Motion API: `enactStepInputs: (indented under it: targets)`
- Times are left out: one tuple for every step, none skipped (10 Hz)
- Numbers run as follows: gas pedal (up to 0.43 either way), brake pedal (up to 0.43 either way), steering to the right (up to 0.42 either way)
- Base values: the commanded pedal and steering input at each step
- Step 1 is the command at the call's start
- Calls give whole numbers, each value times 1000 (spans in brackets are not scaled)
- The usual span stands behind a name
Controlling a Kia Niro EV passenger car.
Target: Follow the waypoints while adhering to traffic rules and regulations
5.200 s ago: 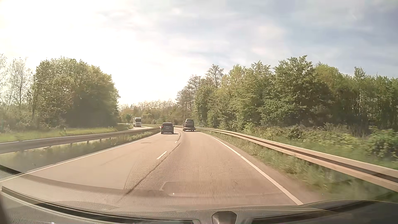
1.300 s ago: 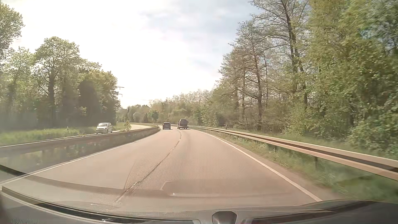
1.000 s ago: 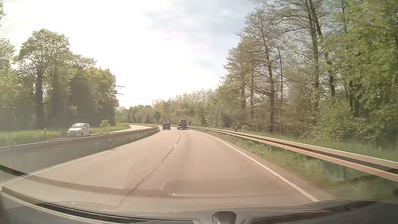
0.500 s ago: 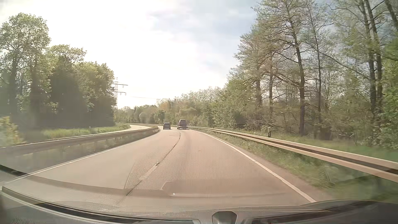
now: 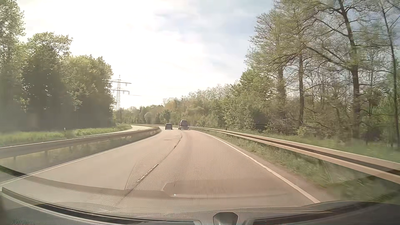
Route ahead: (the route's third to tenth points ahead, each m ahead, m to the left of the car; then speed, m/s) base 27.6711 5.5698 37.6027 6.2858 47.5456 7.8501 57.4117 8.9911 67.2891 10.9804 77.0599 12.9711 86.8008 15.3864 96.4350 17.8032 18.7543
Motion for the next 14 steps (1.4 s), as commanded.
enactStepInputs:
  targets:
    - [118,0,-16]
    - [118,0,-16]
    - [118,0,-16]
    - [118,0,-16]
    - [118,0,-16]
    - [118,0,-15]
    - [118,0,-15]
    - [118,0,-15]
    - [118,0,-15]
    - [118,0,-15]
    - [118,0,-15]
    - [118,0,-15]
    - [118,0,-15]
    - [118,0,-15]
